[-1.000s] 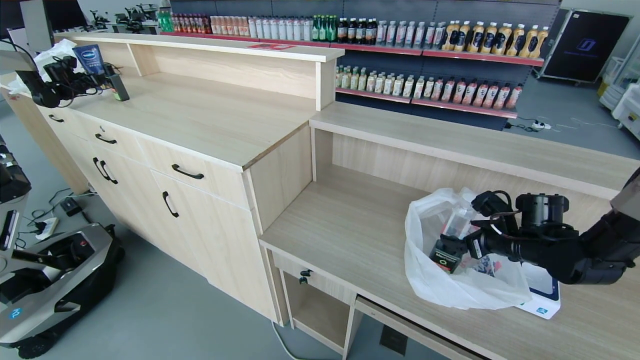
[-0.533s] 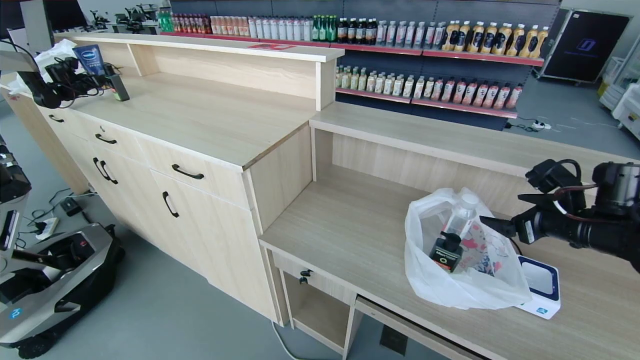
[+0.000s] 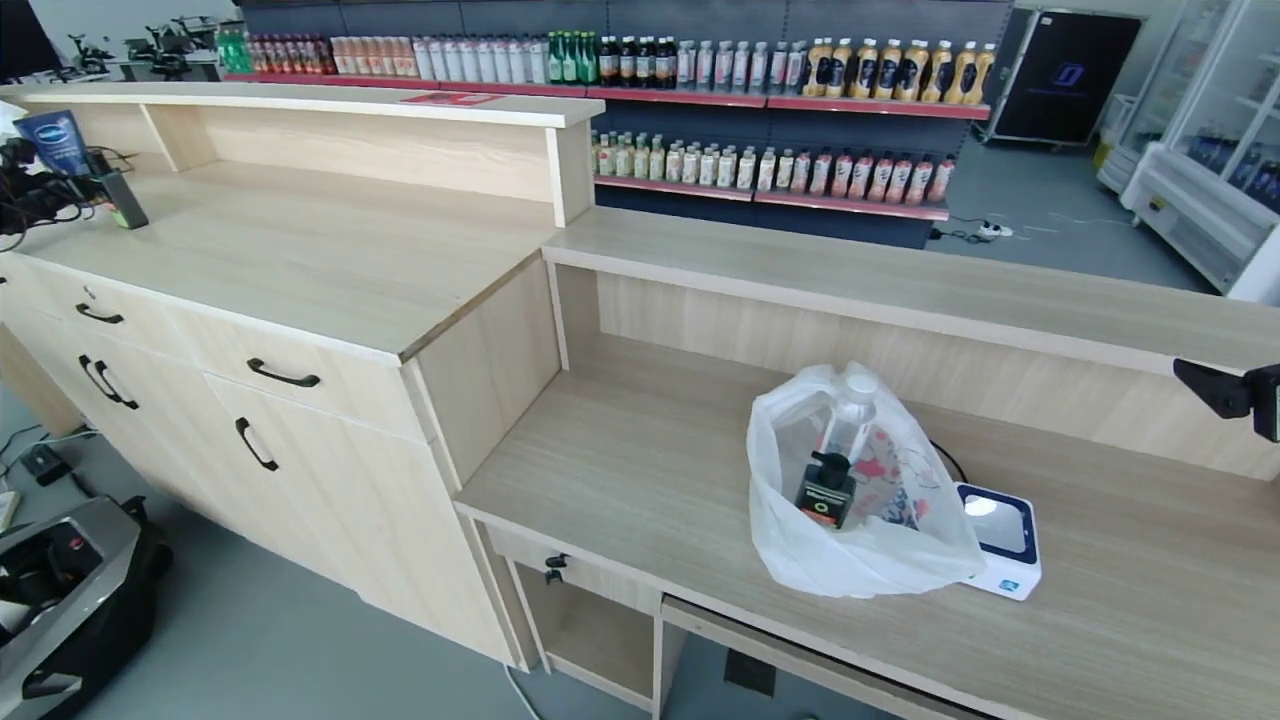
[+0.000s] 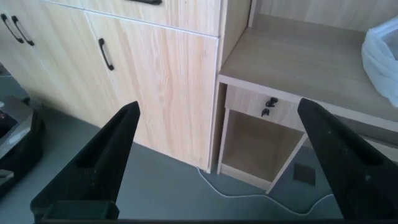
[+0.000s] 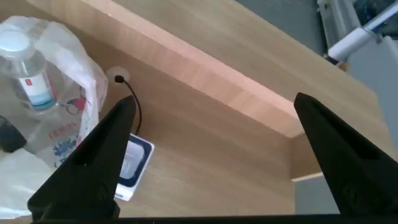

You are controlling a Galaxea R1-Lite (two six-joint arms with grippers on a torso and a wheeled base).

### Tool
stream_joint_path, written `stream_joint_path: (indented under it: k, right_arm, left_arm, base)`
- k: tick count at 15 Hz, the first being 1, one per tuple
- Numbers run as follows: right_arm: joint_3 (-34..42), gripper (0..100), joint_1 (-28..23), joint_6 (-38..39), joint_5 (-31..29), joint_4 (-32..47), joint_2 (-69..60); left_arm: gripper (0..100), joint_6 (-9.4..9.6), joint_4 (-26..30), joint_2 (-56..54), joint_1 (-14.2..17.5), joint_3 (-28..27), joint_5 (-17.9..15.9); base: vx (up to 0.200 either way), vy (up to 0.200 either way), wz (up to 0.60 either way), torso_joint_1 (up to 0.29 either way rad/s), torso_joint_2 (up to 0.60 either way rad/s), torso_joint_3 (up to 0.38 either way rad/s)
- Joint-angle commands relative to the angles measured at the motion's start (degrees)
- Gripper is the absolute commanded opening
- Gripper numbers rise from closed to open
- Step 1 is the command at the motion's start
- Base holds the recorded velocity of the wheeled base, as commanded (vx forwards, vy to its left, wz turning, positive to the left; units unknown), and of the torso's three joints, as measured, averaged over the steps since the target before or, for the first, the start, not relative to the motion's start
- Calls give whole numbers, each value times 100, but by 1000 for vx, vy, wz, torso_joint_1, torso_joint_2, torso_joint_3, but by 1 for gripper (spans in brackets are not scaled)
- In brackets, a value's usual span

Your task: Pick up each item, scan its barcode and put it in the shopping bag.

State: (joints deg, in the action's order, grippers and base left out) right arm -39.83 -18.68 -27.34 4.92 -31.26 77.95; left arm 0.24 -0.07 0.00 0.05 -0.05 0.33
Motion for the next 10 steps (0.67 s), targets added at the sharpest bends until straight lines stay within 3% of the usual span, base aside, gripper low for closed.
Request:
stream_joint_path:
  k: [1, 4, 5, 7, 10]
  right_arm:
    - [-254, 100, -92, 80, -202, 665, -719]
    - [-254, 100, 92, 730, -1081, 1579, -1264]
    - [-122, 100, 180, 1135, -1407, 1605, -1387]
    - [353, 100, 171, 1952, -1486, 1623, -1880]
    - [1601, 100, 127, 2119, -1468, 1596, -3233]
  left_arm:
    - [100, 2, -1, 0, 4, 5, 2]
    - [100, -7, -1, 0, 4, -4, 2]
    - [100, 2, -1, 0, 4, 5, 2]
    - [100, 2, -1, 0, 4, 5, 2]
    - [100, -7, -1, 0, 4, -4, 2]
  base:
    - [0, 0, -600, 7, 2, 7]
    - [0, 0, -600, 1, 1, 5]
    - [0, 0, 0, 0, 0, 0]
    - [0, 0, 0, 0, 0, 0]
    - [0, 0, 0, 0, 0, 0]
